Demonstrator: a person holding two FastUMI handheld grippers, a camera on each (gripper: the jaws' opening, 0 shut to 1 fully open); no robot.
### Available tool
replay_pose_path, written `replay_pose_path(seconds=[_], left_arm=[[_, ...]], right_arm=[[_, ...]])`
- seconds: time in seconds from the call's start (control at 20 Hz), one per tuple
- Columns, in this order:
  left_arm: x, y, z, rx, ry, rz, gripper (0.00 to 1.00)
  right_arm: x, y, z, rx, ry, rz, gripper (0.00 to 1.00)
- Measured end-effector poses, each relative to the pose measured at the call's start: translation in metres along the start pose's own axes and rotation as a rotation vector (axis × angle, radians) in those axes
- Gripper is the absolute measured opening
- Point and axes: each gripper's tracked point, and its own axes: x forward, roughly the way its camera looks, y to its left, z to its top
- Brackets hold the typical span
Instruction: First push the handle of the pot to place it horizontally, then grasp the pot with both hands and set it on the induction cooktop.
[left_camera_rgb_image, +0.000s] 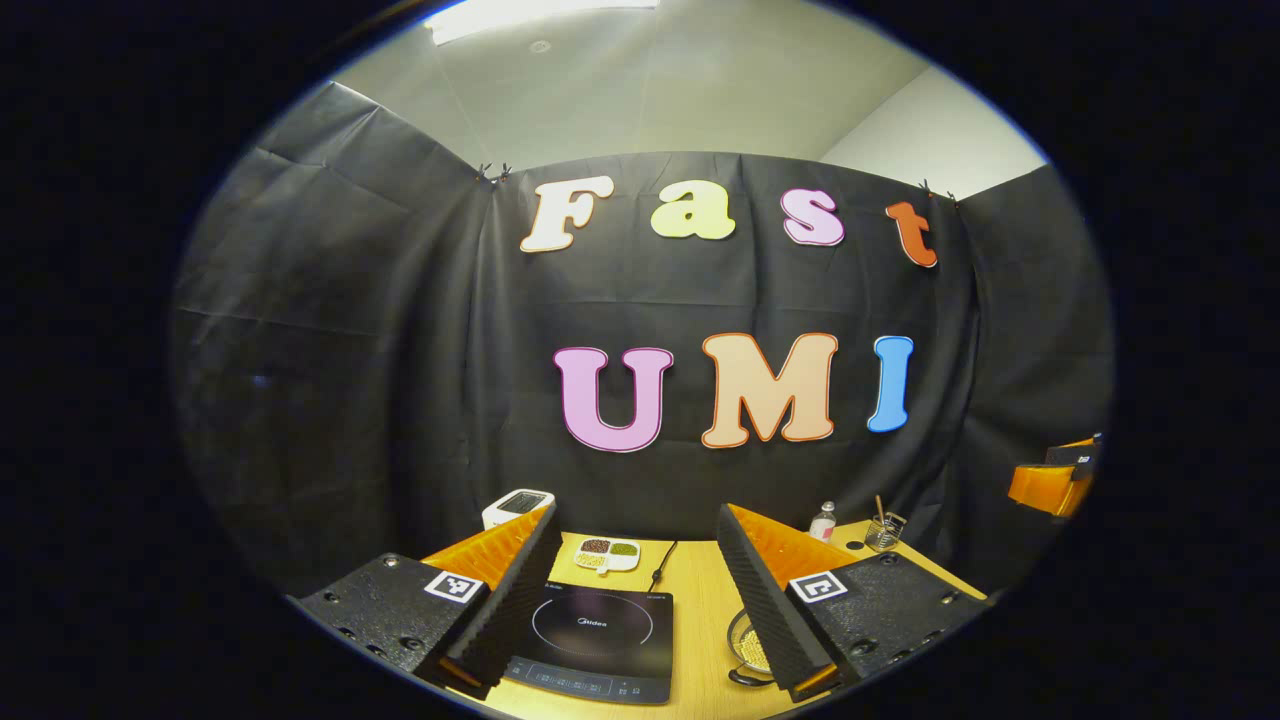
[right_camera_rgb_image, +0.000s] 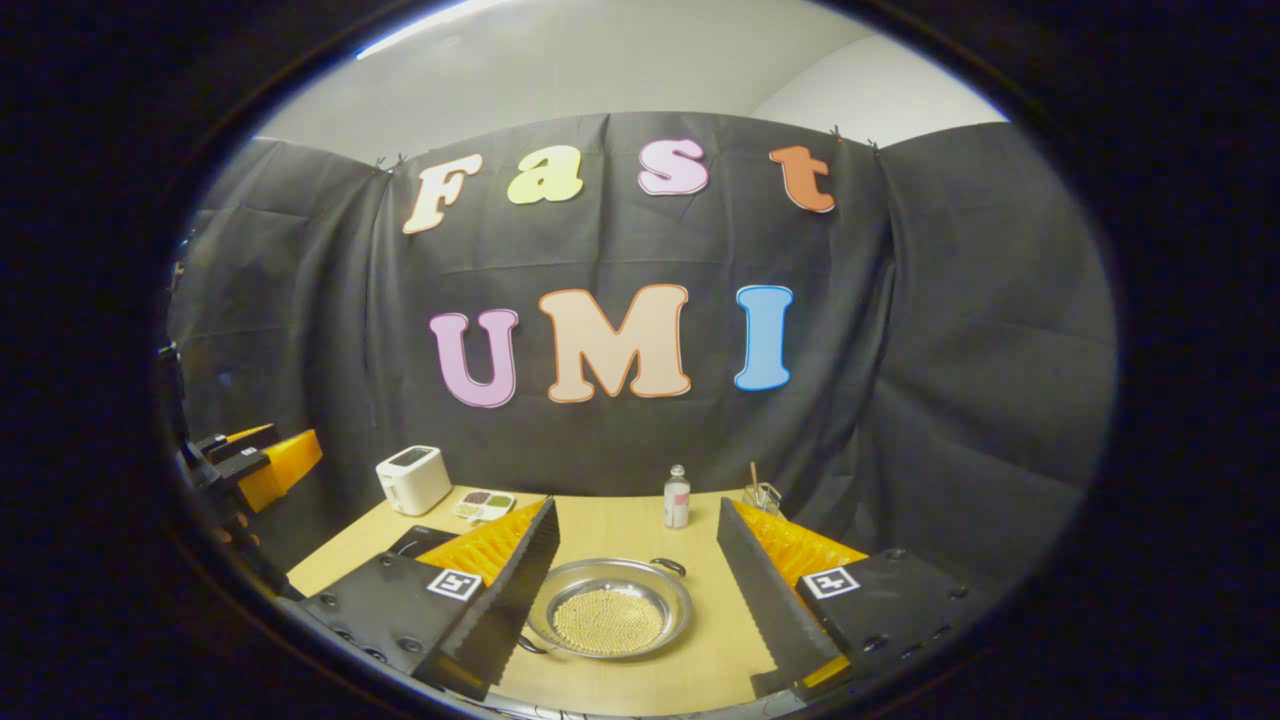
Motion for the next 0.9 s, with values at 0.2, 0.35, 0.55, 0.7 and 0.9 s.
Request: replay_pose_path(seconds=[0.2,0.35,0.55,0.7,0.9], left_arm=[[-0.001,-0.001,-0.004,0.023,0.009,0.016,0.96],[0.000,-0.006,-0.012,0.025,0.027,0.002,0.96],[0.002,-0.005,-0.021,0.021,0.054,-0.005,0.96],[0.004,-0.001,-0.021,0.022,0.058,-0.002,0.92],[0.005,0.005,-0.021,0.027,0.059,0.001,0.92]], right_arm=[[0.002,-0.008,-0.007,0.016,0.016,-0.008,0.98],[0.003,-0.013,-0.009,0.016,0.024,-0.020,0.98],[0.005,-0.013,-0.009,0.007,0.023,-0.020,0.98],[0.006,-0.011,-0.008,0.025,0.024,-0.010,0.90],[0.011,-0.006,-0.007,0.055,0.018,-0.005,0.61]])
